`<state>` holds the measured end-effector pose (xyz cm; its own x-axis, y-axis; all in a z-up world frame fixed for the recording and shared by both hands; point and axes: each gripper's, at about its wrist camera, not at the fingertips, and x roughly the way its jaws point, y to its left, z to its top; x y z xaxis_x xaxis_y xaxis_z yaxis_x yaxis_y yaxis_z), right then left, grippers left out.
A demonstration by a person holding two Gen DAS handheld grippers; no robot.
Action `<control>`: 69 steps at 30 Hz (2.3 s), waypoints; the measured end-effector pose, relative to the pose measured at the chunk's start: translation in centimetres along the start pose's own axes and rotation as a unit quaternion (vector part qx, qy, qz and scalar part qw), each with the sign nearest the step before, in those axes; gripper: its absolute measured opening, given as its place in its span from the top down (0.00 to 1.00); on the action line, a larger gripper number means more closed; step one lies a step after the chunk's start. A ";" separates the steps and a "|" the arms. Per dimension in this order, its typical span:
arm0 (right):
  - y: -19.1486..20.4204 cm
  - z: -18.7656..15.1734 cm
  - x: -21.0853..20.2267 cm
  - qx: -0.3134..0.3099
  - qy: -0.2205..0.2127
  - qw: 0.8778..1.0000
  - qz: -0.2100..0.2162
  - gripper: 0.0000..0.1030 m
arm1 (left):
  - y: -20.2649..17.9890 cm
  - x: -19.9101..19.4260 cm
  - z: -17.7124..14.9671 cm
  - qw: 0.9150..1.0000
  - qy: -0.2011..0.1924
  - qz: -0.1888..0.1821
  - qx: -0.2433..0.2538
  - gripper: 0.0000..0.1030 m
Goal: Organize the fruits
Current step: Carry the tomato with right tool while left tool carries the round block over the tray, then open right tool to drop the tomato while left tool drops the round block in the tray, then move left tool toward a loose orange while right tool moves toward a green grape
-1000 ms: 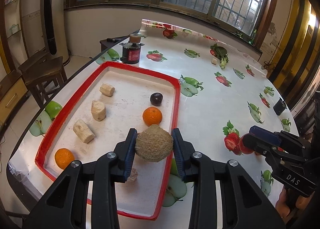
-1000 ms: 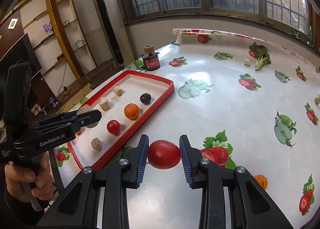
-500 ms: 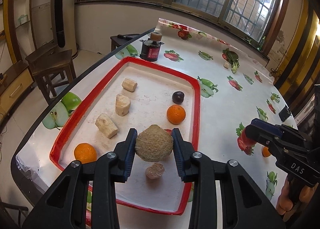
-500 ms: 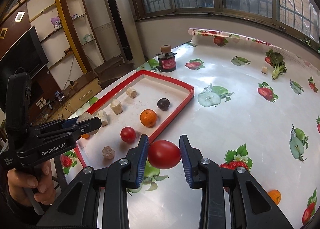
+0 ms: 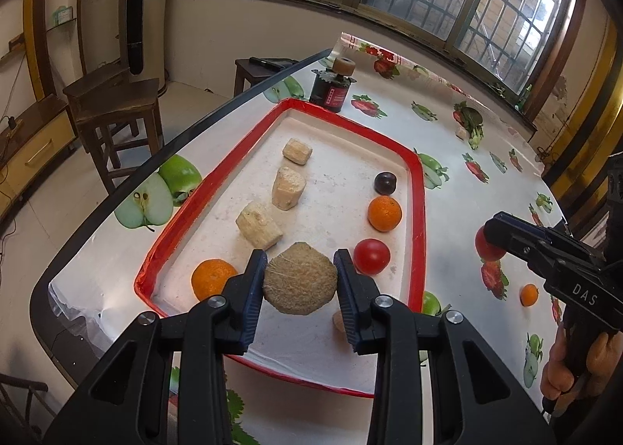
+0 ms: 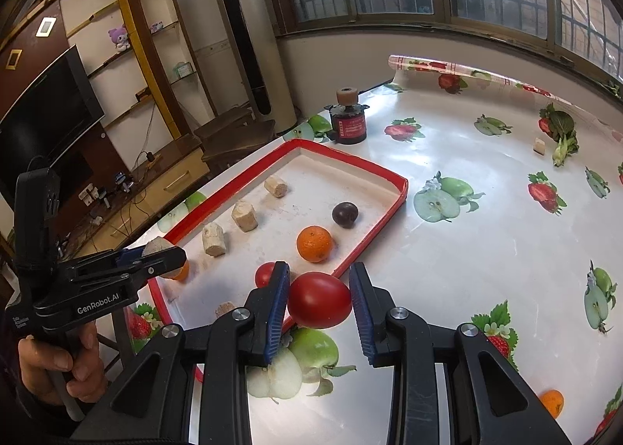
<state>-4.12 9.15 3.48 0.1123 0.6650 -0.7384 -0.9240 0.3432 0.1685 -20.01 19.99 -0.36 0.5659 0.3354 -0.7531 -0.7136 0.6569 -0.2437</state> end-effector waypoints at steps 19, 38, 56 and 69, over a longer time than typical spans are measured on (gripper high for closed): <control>-2.0 4.8 6.5 0.045 0.009 0.999 0.025 0.69 | -0.9 2.1 -2.2 0.999 0.047 -0.019 0.015 0.68; -4.3 8.3 16.3 0.078 0.039 0.996 0.011 0.68 | -0.4 5.4 -1.6 0.998 0.060 0.000 0.011 0.68; -4.0 7.9 13.0 0.075 0.030 0.997 0.012 0.44 | -1.4 3.2 -1.0 0.999 0.037 0.012 0.008 0.40; -4.5 4.9 7.5 0.060 0.032 0.998 0.008 0.44 | -4.9 1.9 -1.1 0.999 0.029 0.003 0.039 0.40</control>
<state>2.67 15.83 0.41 0.0713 0.6292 -0.7740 -0.8743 0.4129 0.2551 -15.91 16.64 -1.25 0.5350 0.3014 -0.7893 -0.6818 0.7057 -0.1927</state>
